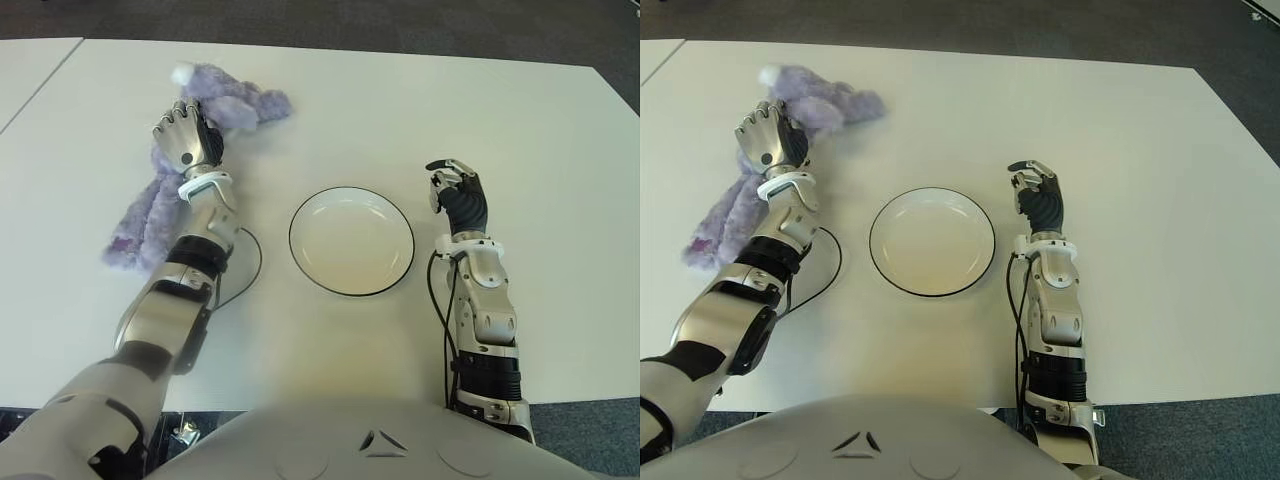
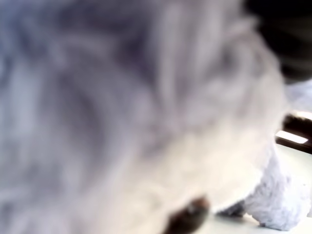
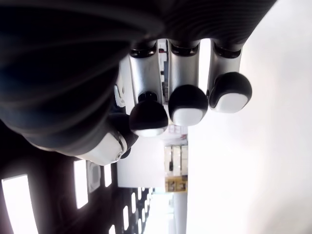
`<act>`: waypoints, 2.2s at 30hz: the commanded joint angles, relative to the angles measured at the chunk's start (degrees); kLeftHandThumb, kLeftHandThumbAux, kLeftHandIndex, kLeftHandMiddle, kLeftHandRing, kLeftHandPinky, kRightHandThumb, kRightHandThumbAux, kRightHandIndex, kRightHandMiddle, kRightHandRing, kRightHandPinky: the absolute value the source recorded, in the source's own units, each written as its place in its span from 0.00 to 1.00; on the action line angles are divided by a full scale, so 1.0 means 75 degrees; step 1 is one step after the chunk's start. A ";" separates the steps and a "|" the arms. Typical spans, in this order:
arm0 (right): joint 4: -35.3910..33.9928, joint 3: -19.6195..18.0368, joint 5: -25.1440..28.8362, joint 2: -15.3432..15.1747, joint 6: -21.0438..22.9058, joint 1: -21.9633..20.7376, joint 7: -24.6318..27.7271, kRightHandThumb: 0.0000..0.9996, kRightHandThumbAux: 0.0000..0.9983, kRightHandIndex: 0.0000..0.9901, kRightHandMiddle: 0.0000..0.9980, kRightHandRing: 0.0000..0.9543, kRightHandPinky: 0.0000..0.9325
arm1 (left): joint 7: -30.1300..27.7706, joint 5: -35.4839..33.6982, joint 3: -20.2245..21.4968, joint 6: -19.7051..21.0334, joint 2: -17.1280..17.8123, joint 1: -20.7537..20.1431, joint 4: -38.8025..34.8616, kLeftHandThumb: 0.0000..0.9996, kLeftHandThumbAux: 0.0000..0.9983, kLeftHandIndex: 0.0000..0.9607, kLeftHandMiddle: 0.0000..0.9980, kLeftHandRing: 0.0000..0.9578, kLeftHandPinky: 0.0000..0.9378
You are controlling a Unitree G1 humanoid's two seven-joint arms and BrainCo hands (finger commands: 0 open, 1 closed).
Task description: Put the doll into the plate.
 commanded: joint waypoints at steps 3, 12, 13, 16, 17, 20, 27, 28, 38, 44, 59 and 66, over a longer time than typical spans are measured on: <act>0.0057 -0.0018 -0.0006 0.0054 -0.0118 0.0109 -0.0049 0.72 0.71 0.45 0.89 0.93 0.96 | -0.0758 -0.0481 -0.0121 -0.0161 -0.0158 0.0323 0.0246 0.97 0.58 0.70 0.51 0.81 0.79; -0.0034 -0.0020 0.0032 0.0031 0.0022 0.0112 -0.0032 0.72 0.71 0.45 0.89 0.93 0.96 | -0.1132 -0.1014 0.0086 -0.0451 -0.0153 0.0399 0.0026 1.00 0.66 0.80 0.47 0.57 0.46; -0.0033 -0.0019 0.0034 0.0025 -0.0002 0.0115 -0.0021 0.72 0.71 0.45 0.89 0.93 0.96 | -0.1135 -0.1047 0.0086 -0.0507 -0.0139 0.0410 0.0013 1.00 0.66 0.80 0.47 0.56 0.46; -0.0018 -0.0018 0.0031 0.0012 -0.0066 0.0121 0.0004 0.72 0.71 0.45 0.89 0.93 0.96 | -0.1128 -0.1116 0.0086 -0.0657 -0.0106 0.0437 -0.0014 1.00 0.66 0.82 0.47 0.52 0.45; -0.0011 -0.0018 0.0030 0.0009 -0.0087 0.0122 0.0012 0.72 0.71 0.45 0.89 0.93 0.96 | -0.1118 -0.1140 0.0085 -0.0713 -0.0095 0.0447 -0.0020 1.00 0.65 0.82 0.48 0.52 0.40; 0.0007 -0.0017 0.0030 0.0003 -0.0135 0.0123 0.0033 0.72 0.71 0.45 0.89 0.93 0.96 | -0.1105 -0.1232 0.0112 -0.0923 -0.0071 0.0481 -0.0050 1.00 0.63 0.83 0.49 0.51 0.30; -0.0001 -0.0041 0.0061 0.0030 -0.0089 0.0110 0.0033 0.72 0.71 0.45 0.89 0.93 0.96 | -0.1240 -0.1491 0.0200 -0.1425 -0.0011 0.0541 -0.0093 1.00 0.62 0.84 0.50 0.51 0.17; -0.0013 -0.0049 0.0078 0.0040 -0.0059 0.0108 0.0029 0.72 0.71 0.45 0.89 0.93 0.96 | -0.1270 -0.1534 0.0212 -0.1552 0.0006 0.0556 -0.0100 1.00 0.62 0.84 0.50 0.51 0.20; -0.0051 -0.0056 0.0101 0.0065 -0.0066 0.0129 0.0020 0.72 0.71 0.45 0.88 0.93 0.96 | -0.1801 -0.1749 0.0248 -0.2081 0.0133 0.0779 -0.0561 1.00 0.65 0.89 0.47 0.52 0.46; -0.0039 -0.0053 0.0092 0.0051 -0.0071 0.0130 0.0030 0.72 0.71 0.45 0.89 0.93 0.96 | -0.1813 -0.1661 0.0202 -0.2293 0.0183 0.0950 -0.0897 1.00 0.65 0.90 0.45 0.51 0.55; -0.0009 -0.0054 0.0102 0.0024 -0.0105 0.0126 0.0088 0.72 0.71 0.45 0.89 0.93 0.96 | -0.1121 -0.0474 -0.0475 -0.2377 0.0650 0.1078 -0.1240 1.00 0.63 0.92 0.45 0.52 0.91; -0.0079 -0.0039 0.0114 0.0054 0.0022 0.0135 0.0069 0.72 0.71 0.45 0.89 0.93 0.96 | -0.0832 -0.0316 -0.0710 -0.3150 0.0909 0.1054 -0.0965 0.97 0.62 0.92 0.50 0.90 0.92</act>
